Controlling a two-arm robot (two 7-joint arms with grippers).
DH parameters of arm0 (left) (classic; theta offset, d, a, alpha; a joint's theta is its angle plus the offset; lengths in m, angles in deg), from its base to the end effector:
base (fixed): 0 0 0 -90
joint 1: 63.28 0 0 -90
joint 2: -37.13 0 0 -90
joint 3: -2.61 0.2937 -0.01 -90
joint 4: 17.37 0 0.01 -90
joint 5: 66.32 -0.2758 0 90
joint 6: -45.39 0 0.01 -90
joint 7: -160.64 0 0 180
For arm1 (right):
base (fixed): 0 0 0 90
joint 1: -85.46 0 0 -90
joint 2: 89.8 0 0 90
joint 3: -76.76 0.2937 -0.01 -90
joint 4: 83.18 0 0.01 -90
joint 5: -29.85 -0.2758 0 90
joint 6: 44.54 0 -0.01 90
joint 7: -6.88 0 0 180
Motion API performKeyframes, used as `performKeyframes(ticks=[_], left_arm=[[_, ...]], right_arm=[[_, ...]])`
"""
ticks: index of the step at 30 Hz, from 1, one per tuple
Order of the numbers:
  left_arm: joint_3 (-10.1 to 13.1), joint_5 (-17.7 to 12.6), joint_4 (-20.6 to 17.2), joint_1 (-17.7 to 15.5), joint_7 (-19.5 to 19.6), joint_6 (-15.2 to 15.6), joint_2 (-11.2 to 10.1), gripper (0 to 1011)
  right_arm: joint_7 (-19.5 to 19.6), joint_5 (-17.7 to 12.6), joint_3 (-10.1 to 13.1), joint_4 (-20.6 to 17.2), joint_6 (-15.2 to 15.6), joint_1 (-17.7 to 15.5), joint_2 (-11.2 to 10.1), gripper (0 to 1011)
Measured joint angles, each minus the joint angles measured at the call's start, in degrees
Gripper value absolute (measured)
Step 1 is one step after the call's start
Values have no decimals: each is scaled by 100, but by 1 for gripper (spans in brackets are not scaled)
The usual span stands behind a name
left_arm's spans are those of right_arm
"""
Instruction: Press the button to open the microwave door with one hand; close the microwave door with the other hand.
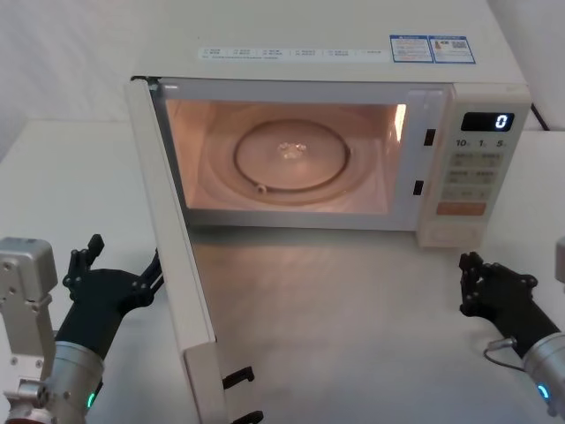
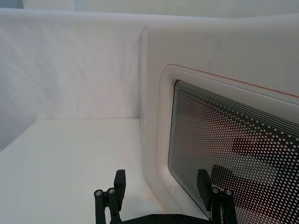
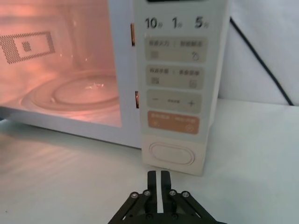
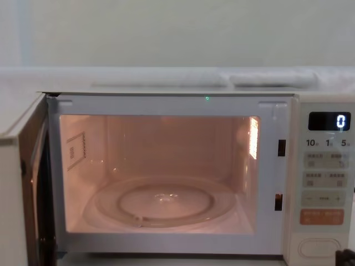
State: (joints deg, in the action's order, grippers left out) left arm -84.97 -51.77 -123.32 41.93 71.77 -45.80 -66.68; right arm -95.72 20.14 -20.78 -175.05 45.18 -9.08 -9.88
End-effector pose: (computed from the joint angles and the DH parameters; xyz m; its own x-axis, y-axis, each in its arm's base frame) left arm 0.2192 0.0419 -0.2886 0.1244 0.9917 -0.0327 -0.9921 0.1239 -0.0175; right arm 0.2690 -0.0133 -0.3189 0.3472 -0.9376 -0.0197 0.9356 0.3478 -0.0616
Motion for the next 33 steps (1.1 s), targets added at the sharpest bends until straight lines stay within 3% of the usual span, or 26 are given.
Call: performKeyframes(ticks=[13,26,33], left_arm=[[0,0,0,0,0,0,0,1001],[0,0,0,0,0,0,0,1001],[0,0,0,0,0,0,0,1001]], right_arm=[[-386,-372,64,-212,-414,-152,-402,418],[-789,-524,-132,-242,-374,-4,-941,856],[-788,-559,-192,-221,-343,51,-1048,981]])
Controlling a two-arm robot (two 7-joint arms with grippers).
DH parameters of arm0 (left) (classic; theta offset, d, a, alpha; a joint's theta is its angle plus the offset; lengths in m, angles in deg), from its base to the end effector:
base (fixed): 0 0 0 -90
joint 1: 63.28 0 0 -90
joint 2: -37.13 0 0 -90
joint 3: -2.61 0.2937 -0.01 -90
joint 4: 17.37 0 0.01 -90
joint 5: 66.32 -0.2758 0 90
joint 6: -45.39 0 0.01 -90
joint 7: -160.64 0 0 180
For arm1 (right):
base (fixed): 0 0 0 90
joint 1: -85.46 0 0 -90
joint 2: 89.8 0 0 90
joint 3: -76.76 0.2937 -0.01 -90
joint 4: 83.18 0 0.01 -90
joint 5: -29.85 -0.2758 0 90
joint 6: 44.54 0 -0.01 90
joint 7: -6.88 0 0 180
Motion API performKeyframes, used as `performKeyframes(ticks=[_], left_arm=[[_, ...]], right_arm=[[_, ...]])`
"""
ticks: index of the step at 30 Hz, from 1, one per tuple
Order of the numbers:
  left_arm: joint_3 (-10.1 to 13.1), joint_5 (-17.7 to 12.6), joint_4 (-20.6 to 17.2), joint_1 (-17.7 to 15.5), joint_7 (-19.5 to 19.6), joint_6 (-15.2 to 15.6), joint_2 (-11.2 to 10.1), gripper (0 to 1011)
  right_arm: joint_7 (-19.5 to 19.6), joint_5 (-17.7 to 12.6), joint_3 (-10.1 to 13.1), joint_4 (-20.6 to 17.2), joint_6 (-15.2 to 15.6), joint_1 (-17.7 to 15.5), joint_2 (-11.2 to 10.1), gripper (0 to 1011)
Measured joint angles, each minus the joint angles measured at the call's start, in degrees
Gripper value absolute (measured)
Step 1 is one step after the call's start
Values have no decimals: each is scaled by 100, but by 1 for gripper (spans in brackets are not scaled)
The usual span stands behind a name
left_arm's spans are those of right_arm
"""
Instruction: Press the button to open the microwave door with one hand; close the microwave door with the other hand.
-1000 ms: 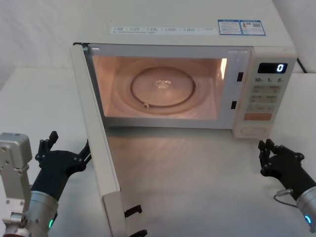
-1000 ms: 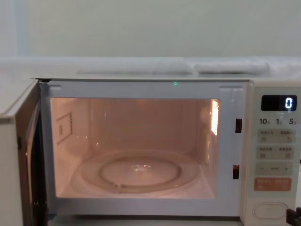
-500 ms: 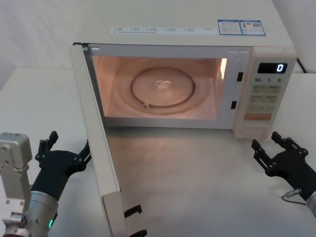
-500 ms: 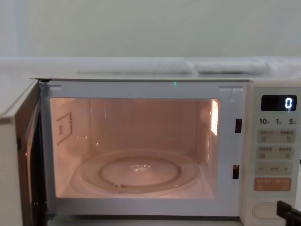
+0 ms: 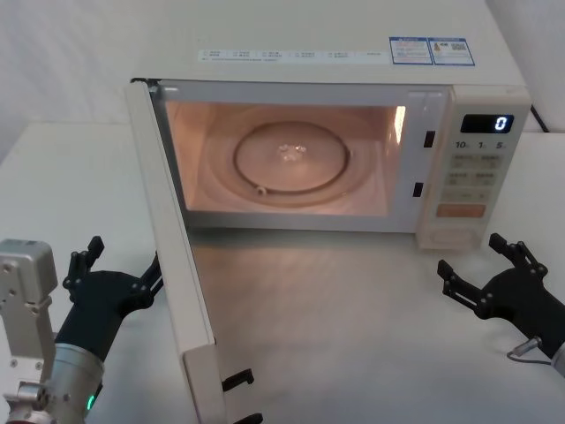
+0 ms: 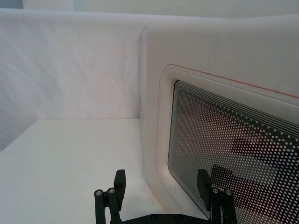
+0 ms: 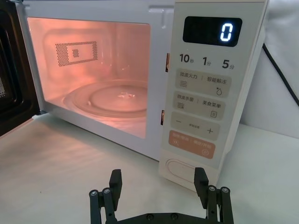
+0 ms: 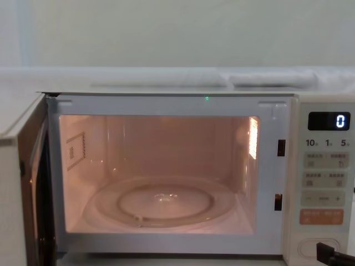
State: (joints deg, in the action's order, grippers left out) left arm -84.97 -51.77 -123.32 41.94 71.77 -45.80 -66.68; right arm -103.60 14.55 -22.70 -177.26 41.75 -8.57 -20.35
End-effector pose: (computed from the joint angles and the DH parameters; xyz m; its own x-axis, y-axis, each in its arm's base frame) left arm 0.2191 0.0419 -0.2886 0.1244 0.9917 -0.0328 -0.9921 0.1239 -0.0174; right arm 0.2712 -0.0539 -0.3015 0.5151 -0.8542 0.0707 0.8570 0.5149 -0.0217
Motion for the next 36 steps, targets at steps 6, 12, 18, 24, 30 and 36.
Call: performKeyframes(ticks=[6,12,18,24,30,36], left_arm=[[0,0,0,0,0,0,0,1001],[0,0,0,0,0,0,0,1001],[0,0,0,0,0,0,0,1001],[0,0,0,0,0,0,0,1001],[0,0,0,0,0,0,0,1001],[0,0,0,0,0,0,0,1001]], right_arm=[[0,0,5,2,0,-3,6,1000],[1,0,10,2,0,-6,9,1000],[3,0,13,2,-2,-9,11,1000],[7,1,17,2,-4,-12,14,1000],[8,1,19,2,-4,-12,16,1000],[8,2,19,2,-4,-13,17,1000]])
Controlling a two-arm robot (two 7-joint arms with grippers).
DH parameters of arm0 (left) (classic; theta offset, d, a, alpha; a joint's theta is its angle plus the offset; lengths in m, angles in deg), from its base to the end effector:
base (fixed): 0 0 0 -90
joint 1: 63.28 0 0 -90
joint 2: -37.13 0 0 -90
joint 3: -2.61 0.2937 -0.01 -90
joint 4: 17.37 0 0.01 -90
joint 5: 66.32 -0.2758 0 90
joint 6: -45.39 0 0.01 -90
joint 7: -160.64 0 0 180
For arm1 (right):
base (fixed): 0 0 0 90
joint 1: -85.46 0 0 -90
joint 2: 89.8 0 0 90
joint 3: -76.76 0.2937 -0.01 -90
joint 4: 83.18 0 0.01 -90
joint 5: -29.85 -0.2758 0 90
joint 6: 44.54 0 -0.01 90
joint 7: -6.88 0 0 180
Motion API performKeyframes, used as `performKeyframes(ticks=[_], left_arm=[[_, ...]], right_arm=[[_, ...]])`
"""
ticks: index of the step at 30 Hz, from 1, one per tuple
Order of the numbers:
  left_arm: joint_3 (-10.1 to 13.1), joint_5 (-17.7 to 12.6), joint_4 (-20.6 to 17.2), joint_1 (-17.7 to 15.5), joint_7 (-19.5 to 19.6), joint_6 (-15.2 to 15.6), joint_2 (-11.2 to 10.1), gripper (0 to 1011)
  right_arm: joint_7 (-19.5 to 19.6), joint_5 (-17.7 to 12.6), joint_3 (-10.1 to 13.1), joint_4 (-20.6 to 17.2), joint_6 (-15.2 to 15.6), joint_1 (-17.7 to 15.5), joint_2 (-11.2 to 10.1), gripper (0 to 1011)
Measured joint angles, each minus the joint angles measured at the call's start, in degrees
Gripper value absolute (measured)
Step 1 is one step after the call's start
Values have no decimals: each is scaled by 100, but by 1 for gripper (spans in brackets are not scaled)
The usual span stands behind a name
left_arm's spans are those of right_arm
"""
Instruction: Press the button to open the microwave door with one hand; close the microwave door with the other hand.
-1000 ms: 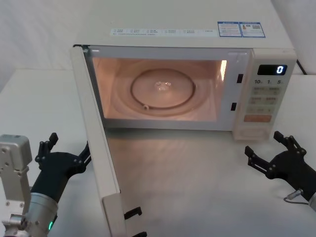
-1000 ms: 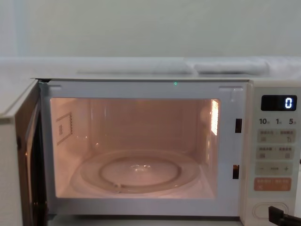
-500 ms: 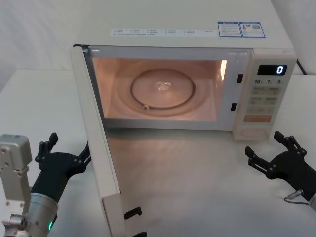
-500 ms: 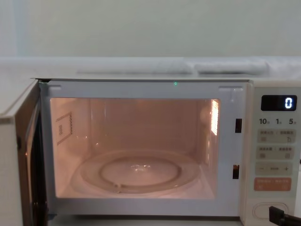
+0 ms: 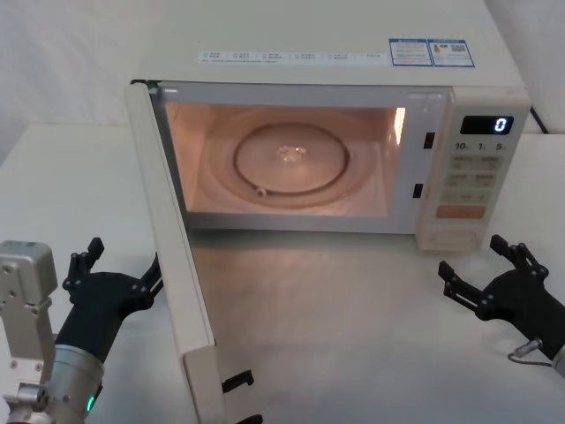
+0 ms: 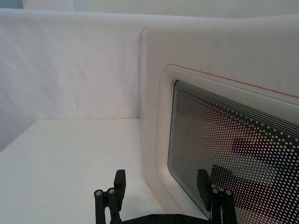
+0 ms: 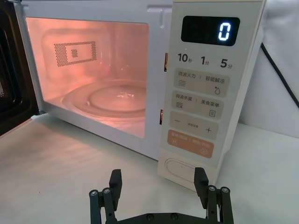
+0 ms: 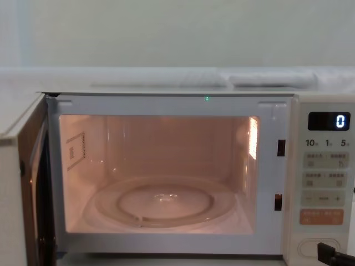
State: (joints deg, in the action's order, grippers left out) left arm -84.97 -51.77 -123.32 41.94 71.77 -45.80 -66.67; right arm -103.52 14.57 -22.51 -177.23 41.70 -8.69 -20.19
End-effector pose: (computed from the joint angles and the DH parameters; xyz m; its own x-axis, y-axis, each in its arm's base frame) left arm 0.2191 0.0418 -0.2886 0.1244 0.9917 -0.0329 -0.9921 0.1239 -0.0174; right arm 0.2707 -0.0541 -0.3021 0.5110 -0.8568 0.0685 0.8594 0.5109 -0.0208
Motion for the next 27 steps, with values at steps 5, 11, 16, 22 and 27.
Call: performKeyframes(ticks=[5,11,16,22,27], left_arm=[[0,0,0,0,0,0,0,1001],[0,0,0,0,0,0,0,1001],[0,0,0,0,0,0,0,1001],[0,0,0,0,0,0,0,1001],[0,0,0,0,0,0,0,1001]], right_arm=[[0,0,0,0,0,0,0,1000],[0,1,0,0,0,0,0,1000],[0,1,0,0,0,0,0,1000],[-1,1,0,0,0,1,0,1000],[-1,1,0,0,0,0,0,1000]])
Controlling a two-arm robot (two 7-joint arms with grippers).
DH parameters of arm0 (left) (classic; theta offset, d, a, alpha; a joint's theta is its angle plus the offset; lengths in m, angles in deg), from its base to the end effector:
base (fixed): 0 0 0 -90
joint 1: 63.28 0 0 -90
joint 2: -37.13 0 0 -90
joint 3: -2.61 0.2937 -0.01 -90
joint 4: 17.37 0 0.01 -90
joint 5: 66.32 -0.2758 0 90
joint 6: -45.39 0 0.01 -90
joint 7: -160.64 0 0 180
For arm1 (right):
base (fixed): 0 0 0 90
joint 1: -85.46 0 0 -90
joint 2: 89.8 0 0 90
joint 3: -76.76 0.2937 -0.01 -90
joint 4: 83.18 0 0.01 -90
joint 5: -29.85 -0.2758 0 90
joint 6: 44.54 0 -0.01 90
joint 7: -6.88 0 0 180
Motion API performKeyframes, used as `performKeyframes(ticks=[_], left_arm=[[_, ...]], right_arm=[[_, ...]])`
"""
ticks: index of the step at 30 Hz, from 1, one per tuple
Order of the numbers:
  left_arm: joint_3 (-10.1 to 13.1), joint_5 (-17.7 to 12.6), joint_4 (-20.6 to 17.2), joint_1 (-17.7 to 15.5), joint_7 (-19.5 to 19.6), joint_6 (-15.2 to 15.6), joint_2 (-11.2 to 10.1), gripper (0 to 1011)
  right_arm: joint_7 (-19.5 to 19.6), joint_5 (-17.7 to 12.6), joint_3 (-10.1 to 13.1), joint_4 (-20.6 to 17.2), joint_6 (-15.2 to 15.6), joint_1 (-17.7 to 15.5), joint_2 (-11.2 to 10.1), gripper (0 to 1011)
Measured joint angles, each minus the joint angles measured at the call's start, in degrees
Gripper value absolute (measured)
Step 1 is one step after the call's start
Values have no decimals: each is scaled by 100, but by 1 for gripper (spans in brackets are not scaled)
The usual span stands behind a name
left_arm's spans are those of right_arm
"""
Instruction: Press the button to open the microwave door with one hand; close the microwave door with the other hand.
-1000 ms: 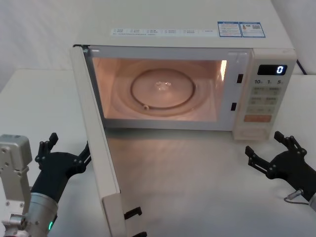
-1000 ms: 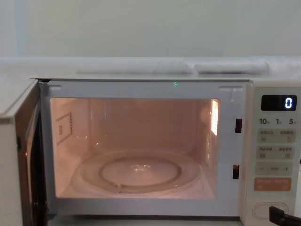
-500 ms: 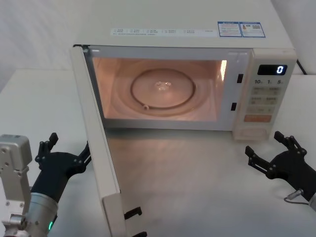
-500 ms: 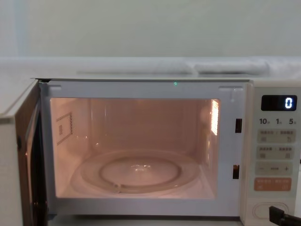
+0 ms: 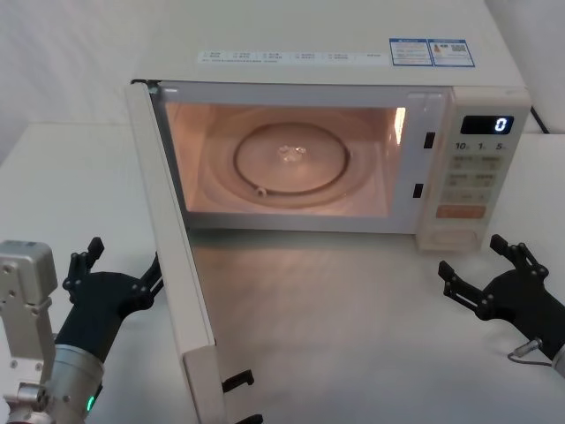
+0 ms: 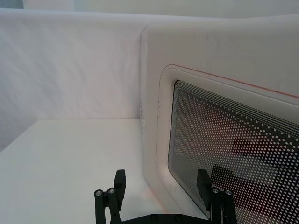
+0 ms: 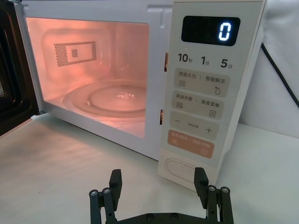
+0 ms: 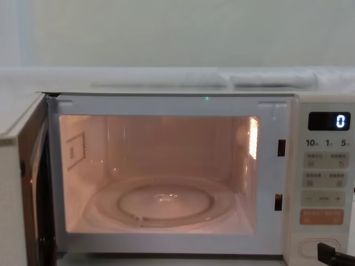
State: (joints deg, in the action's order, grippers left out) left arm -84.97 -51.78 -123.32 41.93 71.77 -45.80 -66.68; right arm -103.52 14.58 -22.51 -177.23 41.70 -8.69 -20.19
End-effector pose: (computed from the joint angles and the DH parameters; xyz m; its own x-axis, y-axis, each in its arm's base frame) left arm 0.2192 0.0419 -0.2886 0.1244 0.9917 -0.0326 -0.9921 0.1239 -0.0175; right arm 0.2707 -0.0541 -0.3021 0.5110 -0.8568 0.0687 0.8594 0.5109 -0.0209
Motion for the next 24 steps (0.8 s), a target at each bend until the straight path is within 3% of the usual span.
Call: performKeyframes(ticks=[24], left_arm=[[0,0,0,0,0,0,0,1001]], right_arm=[[0,0,0,0,0,0,0,1000]])
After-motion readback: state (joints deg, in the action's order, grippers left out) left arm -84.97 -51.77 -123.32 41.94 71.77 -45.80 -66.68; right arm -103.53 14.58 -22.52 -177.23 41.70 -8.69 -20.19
